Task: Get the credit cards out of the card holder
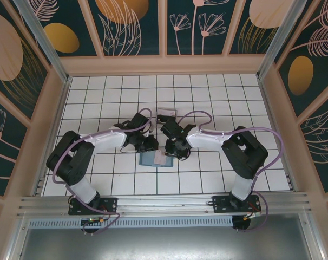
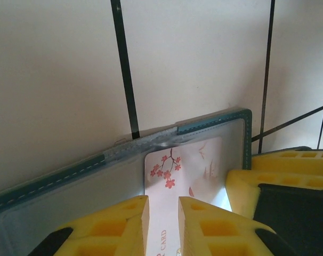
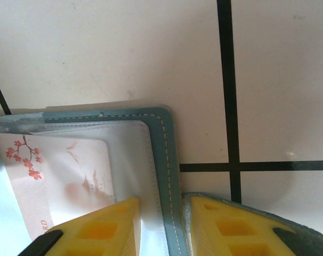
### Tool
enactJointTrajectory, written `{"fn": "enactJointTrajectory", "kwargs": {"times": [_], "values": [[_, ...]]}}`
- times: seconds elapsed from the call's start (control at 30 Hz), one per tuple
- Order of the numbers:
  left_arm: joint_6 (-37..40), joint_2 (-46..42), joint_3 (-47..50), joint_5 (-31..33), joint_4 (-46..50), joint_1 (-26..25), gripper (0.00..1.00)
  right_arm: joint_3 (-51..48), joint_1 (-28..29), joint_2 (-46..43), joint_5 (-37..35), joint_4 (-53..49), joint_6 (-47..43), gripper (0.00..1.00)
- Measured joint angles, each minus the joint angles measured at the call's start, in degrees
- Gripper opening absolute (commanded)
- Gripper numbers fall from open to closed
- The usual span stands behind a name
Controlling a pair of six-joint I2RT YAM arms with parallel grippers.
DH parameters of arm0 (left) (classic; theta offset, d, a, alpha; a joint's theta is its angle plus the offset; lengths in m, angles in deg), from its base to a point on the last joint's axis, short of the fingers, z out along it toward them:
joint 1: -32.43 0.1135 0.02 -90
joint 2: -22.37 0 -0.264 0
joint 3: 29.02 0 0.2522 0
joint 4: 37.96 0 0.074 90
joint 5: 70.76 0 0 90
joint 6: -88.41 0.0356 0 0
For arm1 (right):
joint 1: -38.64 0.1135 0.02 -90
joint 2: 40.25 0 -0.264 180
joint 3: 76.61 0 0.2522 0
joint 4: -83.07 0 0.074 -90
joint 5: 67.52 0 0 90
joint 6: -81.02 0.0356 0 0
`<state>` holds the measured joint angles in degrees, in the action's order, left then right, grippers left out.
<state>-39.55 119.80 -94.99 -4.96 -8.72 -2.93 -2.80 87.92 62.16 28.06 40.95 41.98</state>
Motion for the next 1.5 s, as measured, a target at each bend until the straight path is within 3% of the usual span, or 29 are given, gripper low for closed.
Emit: {"fn": "enactJointTrajectory", "kwargs": {"times": [0.67, 0.97, 1.5], "values": [[1.5, 3.8, -0.1, -4.1, -2.5, 0.2, 0.3, 0.4, 0.0, 0.1, 0.0, -0.2, 0.0, 0.29], [0.4, 2.9, 3.5, -5.8, -8.2, 0.7, 0.17, 0.5, 0.1, 0.1, 0.0, -0.4, 0.0, 0.29], [-2.9, -1.5, 9.1, -8.4, -14.7, 1.7, 0.11, 0.7, 0.1, 0.3, 0.0, -0.6, 0.0, 0.29]]}}
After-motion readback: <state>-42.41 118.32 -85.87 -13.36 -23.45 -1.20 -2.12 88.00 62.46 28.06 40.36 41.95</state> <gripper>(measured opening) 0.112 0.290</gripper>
